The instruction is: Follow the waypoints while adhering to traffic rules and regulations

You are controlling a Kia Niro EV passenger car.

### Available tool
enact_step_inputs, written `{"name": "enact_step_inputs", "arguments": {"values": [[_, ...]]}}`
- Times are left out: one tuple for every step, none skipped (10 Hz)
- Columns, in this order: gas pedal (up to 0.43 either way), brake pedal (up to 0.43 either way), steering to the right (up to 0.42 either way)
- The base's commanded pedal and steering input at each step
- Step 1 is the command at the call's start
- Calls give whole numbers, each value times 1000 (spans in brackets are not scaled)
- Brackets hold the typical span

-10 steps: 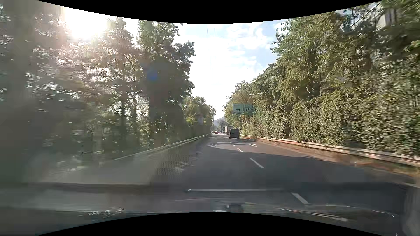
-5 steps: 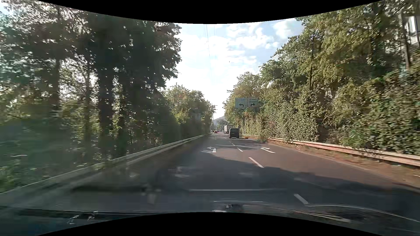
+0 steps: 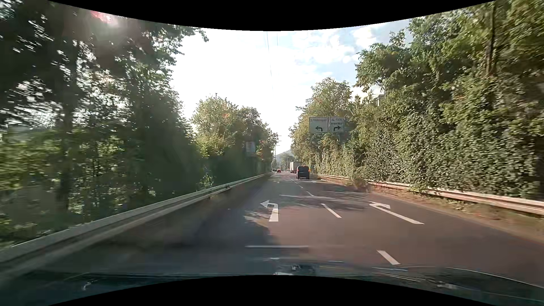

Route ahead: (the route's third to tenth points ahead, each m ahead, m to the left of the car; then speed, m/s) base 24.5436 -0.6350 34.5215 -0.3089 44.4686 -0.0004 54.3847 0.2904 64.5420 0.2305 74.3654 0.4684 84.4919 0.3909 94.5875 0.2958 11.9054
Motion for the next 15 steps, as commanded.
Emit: {"name": "enact_step_inputs", "arguments": {"values": [[39, 0, 2], [39, 0, 1], [39, 0, 1], [39, 0, 1], [39, 0, 1], [39, 0, 1], [39, 0, 1], [39, 0, 1], [39, 0, 1], [39, 0, 1], [39, 0, 1], [39, 0, 0], [39, 0, 0], [39, 0, 0], [39, 0, 0]]}}
